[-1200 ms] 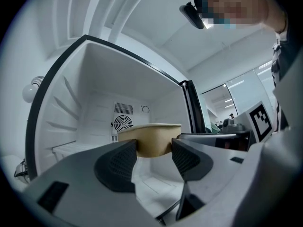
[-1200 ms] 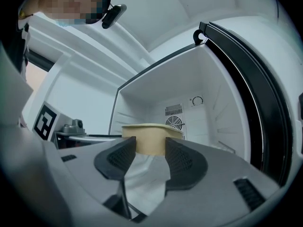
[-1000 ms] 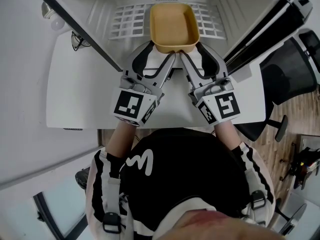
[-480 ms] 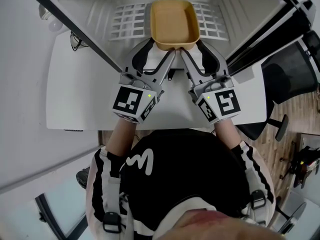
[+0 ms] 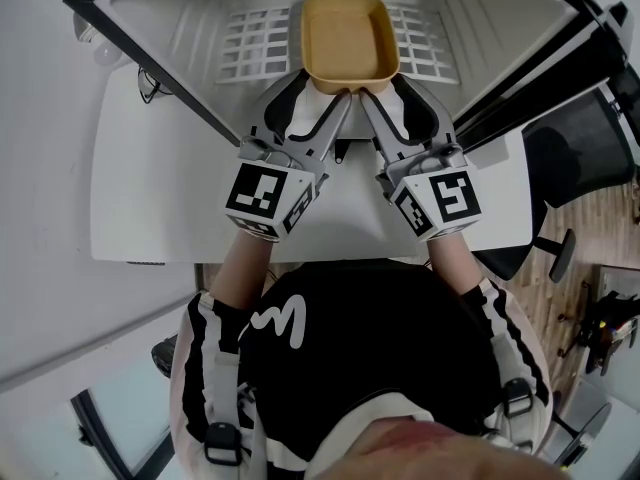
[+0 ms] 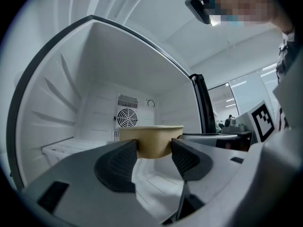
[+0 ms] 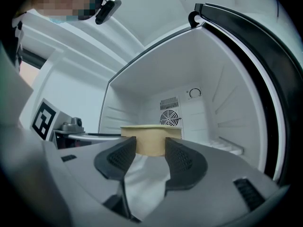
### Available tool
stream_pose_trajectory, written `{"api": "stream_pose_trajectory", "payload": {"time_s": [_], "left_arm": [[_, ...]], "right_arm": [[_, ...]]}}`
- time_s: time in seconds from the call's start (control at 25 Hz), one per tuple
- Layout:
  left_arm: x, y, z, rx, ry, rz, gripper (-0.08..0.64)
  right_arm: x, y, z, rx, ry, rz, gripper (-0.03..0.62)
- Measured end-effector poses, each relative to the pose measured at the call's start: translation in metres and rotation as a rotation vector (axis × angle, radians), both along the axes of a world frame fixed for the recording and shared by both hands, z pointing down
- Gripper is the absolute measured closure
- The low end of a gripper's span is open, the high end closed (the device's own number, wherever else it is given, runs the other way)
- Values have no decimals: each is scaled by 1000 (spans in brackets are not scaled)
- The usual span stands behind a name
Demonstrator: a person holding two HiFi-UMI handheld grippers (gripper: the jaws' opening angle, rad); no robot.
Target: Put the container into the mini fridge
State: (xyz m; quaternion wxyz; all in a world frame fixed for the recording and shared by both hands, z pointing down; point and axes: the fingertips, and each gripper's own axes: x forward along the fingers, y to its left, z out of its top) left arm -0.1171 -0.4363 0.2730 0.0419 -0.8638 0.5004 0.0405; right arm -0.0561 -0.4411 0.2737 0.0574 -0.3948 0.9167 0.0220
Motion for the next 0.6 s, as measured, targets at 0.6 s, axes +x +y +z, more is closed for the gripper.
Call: {"api": "stream_pose_trajectory", "payload": {"time_s": [0.6], "left_arm": [[-2, -14, 2, -32, -11, -4, 327]], "right_arm": [[-2, -15, 3, -34, -7, 10, 391]]}}
